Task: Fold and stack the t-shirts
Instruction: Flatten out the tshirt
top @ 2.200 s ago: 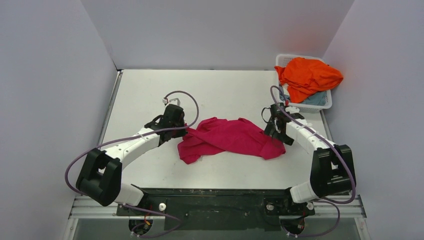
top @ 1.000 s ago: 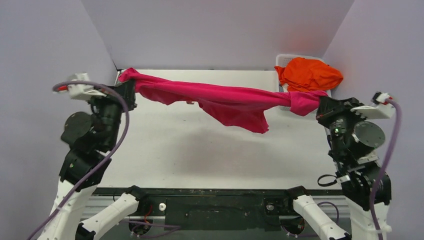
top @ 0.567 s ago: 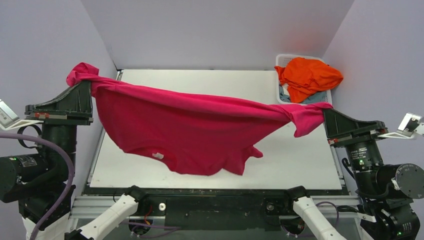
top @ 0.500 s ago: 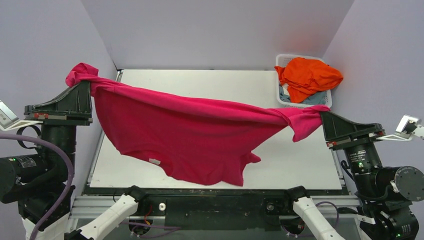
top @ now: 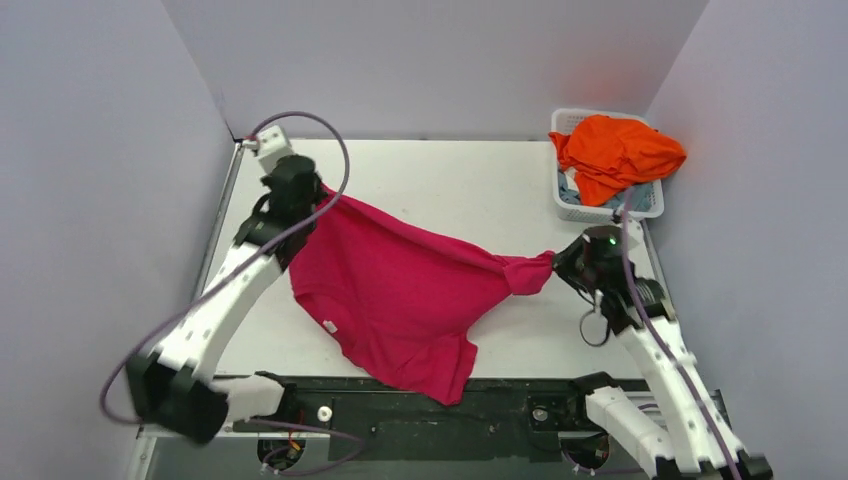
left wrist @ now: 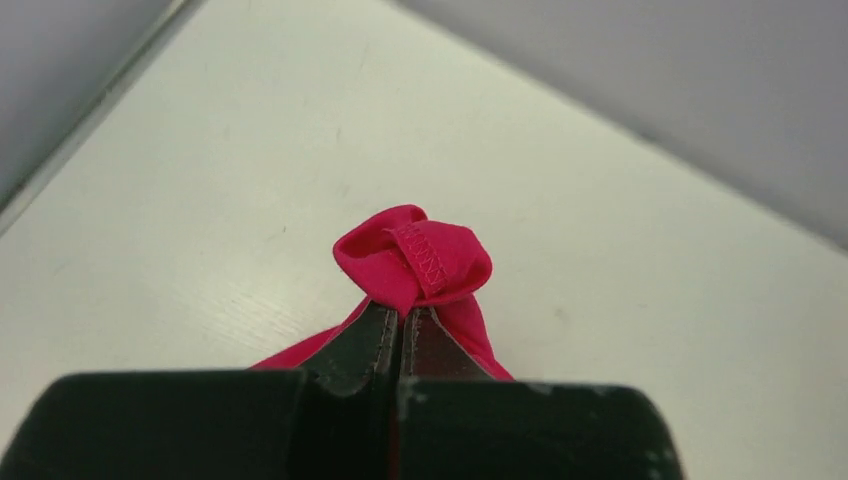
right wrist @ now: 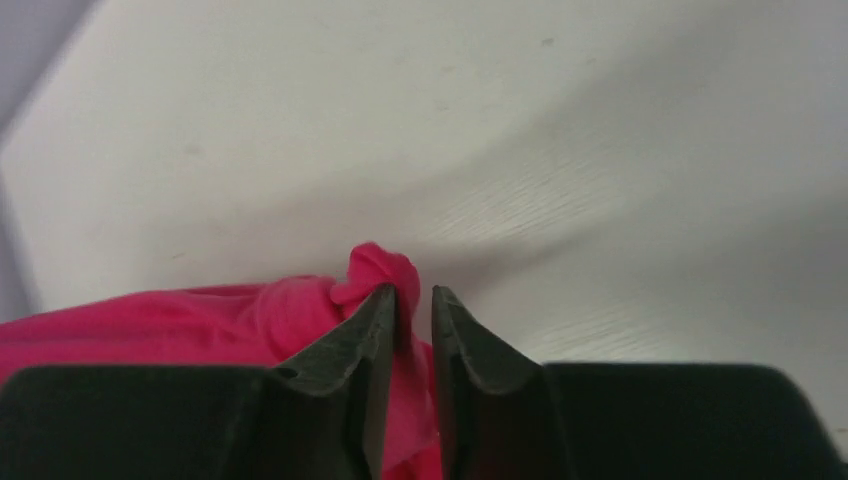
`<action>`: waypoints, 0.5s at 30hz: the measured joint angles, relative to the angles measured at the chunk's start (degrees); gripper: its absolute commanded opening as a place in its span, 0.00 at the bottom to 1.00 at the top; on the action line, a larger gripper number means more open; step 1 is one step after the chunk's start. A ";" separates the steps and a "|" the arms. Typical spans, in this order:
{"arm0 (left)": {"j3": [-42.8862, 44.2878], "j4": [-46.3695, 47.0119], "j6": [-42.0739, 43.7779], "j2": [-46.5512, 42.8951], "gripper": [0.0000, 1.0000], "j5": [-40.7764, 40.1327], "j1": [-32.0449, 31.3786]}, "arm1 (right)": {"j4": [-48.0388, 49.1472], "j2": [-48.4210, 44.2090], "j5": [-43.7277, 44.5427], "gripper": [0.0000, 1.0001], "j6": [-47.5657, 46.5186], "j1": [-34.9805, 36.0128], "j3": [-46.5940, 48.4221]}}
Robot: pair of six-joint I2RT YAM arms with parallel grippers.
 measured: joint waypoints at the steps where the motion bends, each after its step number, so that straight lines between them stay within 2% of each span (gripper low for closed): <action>1: 0.66 -0.59 -1.31 6.49 0.08 2.05 2.45 | -0.85 4.55 2.60 0.61 -0.02 -0.35 -0.24; 2: 1.77 -1.55 -2.19 12.90 0.15 4.00 4.57 | -1.20 9.55 5.29 0.79 -0.44 -0.74 0.20; 3: 4.11 -4.07 -3.41 20.15 0.32 5.95 6.97 | -1.90 14.53 7.87 0.92 -0.63 -0.96 1.31; 4: 6.47 -6.78 -4.48 26.47 0.42 7.37 8.92 | -2.89 18.64 10.23 0.94 -1.25 -1.22 2.97; 5: 8.17 -8.87 -4.98 31.06 0.76 7.96 10.25 | -3.78 22.03 12.41 0.96 -2.01 -1.25 4.87; 6: 8.94 -10.75 -5.55 33.73 0.86 8.07 11.10 | -4.33 23.98 13.99 0.96 -2.78 -1.22 6.38; 9: 8.09 -13.46 -5.70 32.30 0.89 8.59 10.73 | -4.81 26.08 18.43 0.97 -5.01 -0.94 10.45; 12: 4.85 -10.67 -5.51 23.65 0.89 10.84 9.11 | -4.35 24.57 19.28 0.96 -8.02 -0.50 11.45; 15: 1.27 -8.00 -5.66 13.68 0.90 13.75 8.55 | -3.37 23.50 16.57 0.96 -11.91 0.52 11.21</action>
